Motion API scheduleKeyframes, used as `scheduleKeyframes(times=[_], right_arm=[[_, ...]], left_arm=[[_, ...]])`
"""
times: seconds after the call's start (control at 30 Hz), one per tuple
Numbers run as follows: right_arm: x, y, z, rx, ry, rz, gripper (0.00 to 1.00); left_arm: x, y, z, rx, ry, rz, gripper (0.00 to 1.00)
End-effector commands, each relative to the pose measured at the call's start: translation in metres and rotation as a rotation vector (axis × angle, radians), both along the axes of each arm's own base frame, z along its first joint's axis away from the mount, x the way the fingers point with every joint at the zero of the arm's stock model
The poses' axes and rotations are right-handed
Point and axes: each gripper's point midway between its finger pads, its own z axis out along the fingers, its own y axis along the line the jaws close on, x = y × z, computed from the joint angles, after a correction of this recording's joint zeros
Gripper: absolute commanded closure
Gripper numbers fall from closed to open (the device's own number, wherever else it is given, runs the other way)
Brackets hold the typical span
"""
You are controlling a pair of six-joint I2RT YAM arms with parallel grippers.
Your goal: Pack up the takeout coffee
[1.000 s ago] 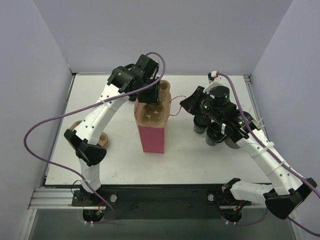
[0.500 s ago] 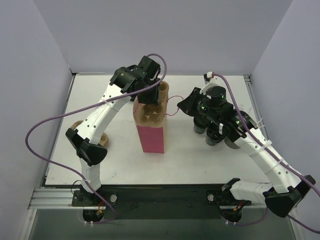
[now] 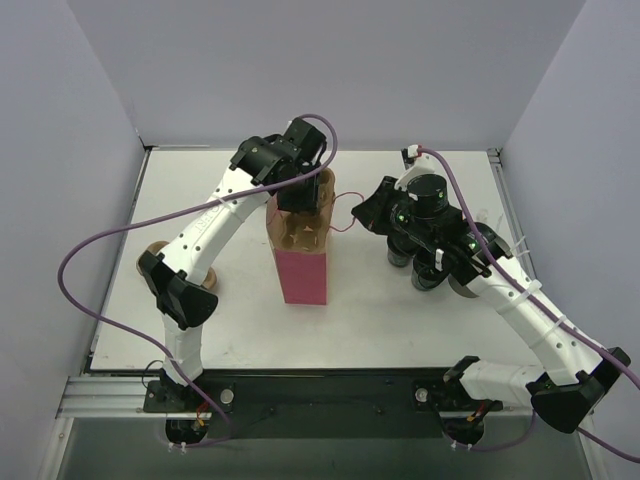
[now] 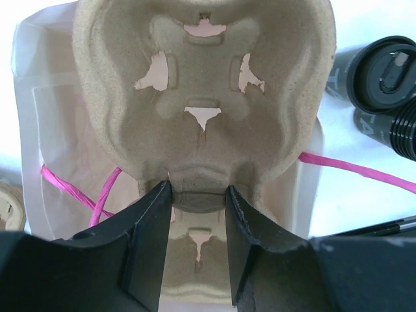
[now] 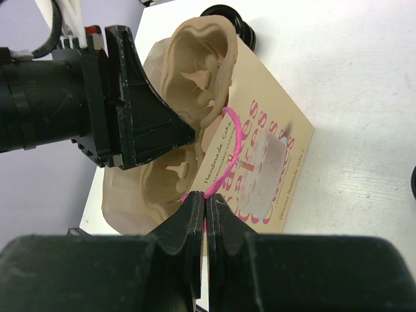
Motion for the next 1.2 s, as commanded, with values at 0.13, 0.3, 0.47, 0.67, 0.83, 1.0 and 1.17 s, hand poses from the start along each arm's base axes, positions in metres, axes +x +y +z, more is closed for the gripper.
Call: scheduleKeyframes(times=[0.13, 0.3, 0.47, 0.67, 0.83, 1.0, 1.17], right_arm=[[0.002, -0.006, 0.024, 0.000, -0.070, -0.026, 1.00], [0.001, -0.007, 0.023, -0.004, -0.069, -0.025, 1.00], [0.004, -0.011, 0.024, -0.012, -0.076, -0.050, 1.00], [0.005, -0.014, 0.022, -0.024, -0.073, -0.063, 1.00], [0.006, -0.013, 0.023, -0.024, -0.076, -0.064, 1.00], [0.007, -0.015, 0.026, -0.035, -0.087, -0.068, 1.00], [0.008, -0.013, 0.026, -0.039, -0.083, -0.065, 1.00]], left_arm=[[-0.042, 0.046, -0.012, 0.137, 0.163, 0.068, 0.81], [-0.043, 0.051, -0.006, 0.107, 0.166, 0.092, 0.81], [-0.051, 0.059, -0.013, 0.128, 0.194, 0.103, 0.82], [-0.049, 0.056, 0.007, 0.059, 0.157, 0.104, 0.82], [-0.057, 0.053, -0.001, 0.049, 0.205, 0.096, 0.82], [-0.062, 0.056, -0.004, 0.057, 0.218, 0.092, 0.83], [-0.067, 0.060, -0.003, 0.057, 0.224, 0.087, 0.83]])
